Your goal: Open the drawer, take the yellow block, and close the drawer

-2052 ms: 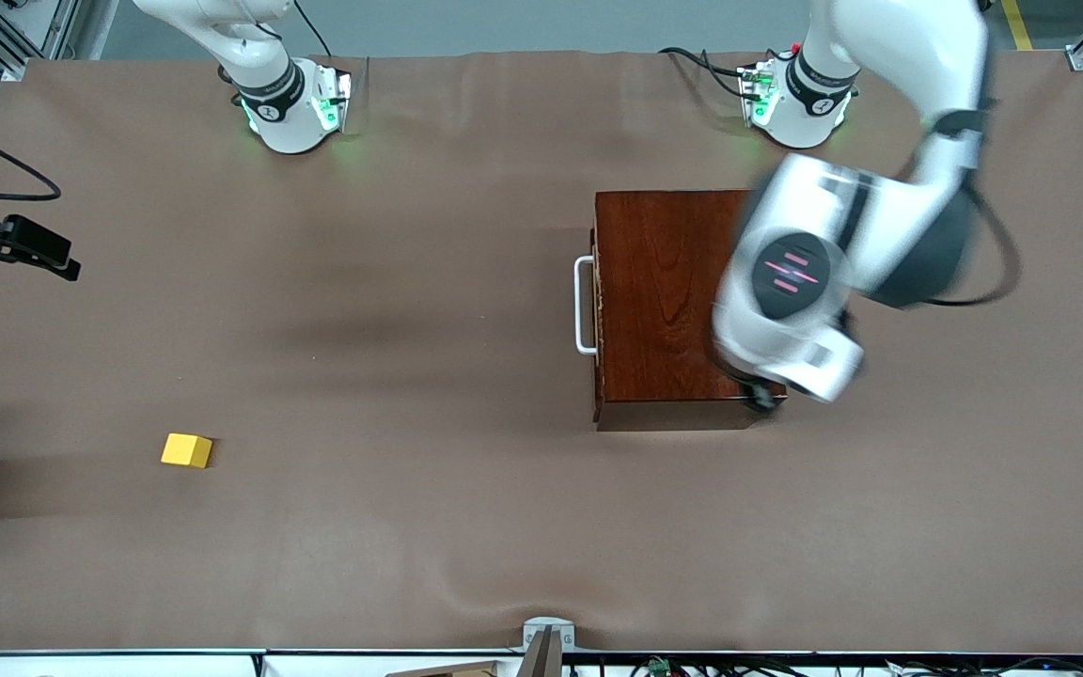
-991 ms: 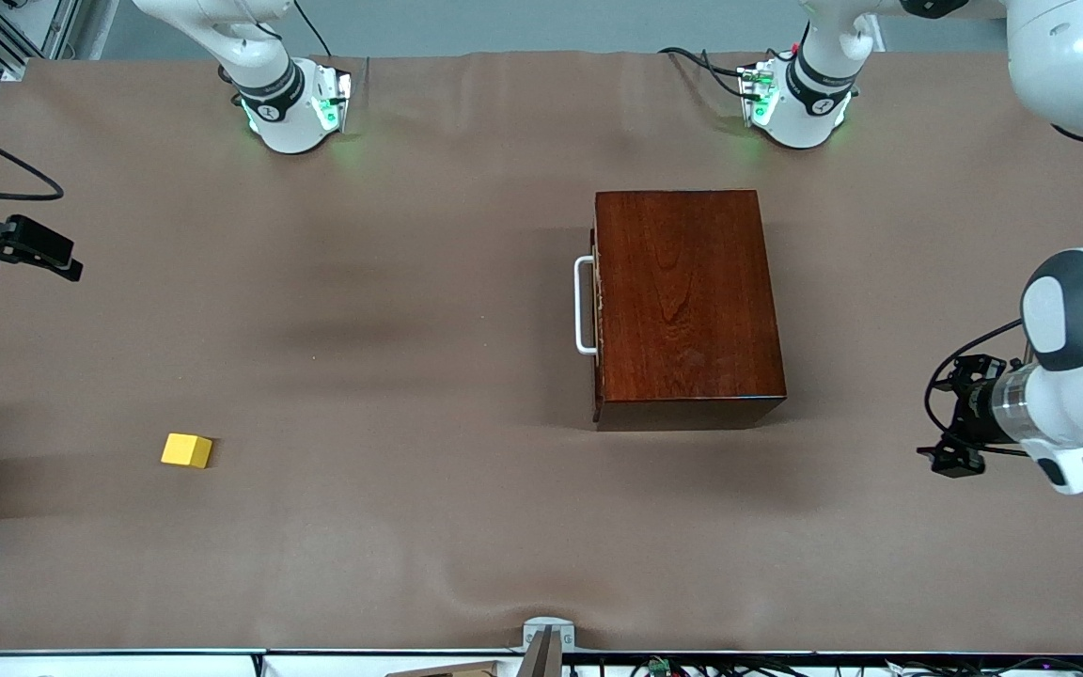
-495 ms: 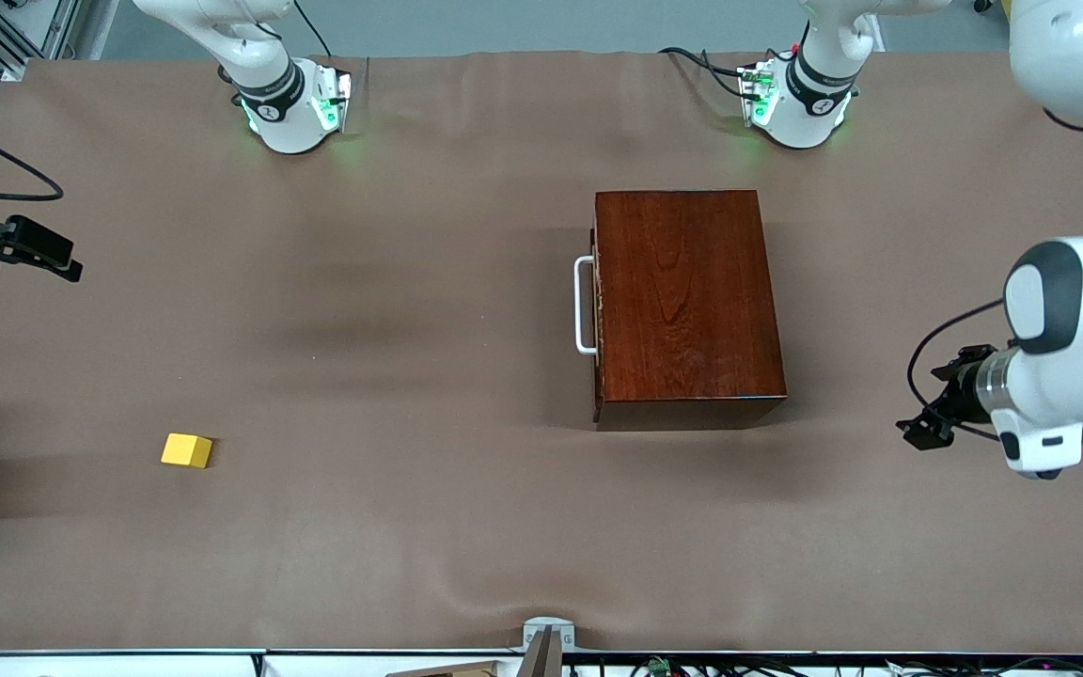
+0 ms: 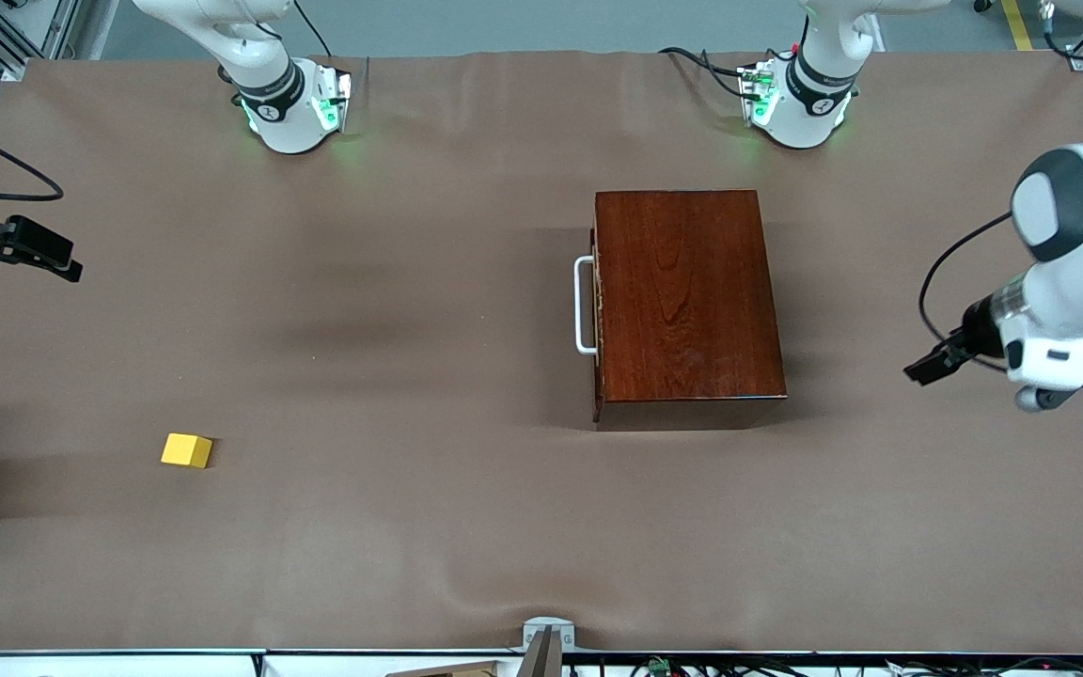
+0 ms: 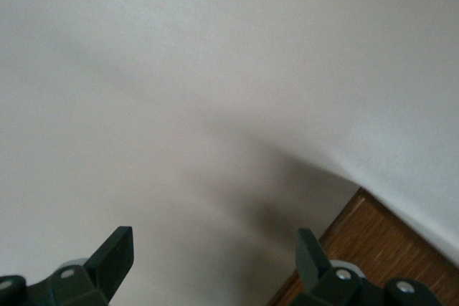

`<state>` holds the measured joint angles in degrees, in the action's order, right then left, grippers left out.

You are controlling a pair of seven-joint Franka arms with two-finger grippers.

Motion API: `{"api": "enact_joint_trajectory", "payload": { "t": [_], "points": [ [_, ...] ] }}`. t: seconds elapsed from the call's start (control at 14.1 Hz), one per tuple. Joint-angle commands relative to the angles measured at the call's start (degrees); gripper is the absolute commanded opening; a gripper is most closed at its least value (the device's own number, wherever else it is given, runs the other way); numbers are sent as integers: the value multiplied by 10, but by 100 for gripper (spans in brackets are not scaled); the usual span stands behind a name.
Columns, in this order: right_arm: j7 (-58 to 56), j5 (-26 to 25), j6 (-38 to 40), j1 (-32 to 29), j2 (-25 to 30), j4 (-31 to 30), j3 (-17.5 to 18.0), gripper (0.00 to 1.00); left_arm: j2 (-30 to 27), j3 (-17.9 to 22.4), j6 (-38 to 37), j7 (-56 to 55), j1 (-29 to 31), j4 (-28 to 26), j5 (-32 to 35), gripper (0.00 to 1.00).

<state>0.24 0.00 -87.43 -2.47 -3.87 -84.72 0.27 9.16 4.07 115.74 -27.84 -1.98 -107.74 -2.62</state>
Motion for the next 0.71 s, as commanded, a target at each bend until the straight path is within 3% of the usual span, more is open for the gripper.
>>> {"api": "enact_joint_trajectory", "payload": {
  "t": [0.0,0.21,0.64],
  "points": [
    [3,3,-4,4,8,-7,-4,100,-61,-5,-15,76,15,-40,-9,100],
    [3,3,-5,5,8,-7,-4,100,-80,-9,-81,134,5,-7,-7,100],
    [3,3,-5,5,8,-7,-4,100,-77,-41,-214,217,5,121,0,100]
  ]
}}
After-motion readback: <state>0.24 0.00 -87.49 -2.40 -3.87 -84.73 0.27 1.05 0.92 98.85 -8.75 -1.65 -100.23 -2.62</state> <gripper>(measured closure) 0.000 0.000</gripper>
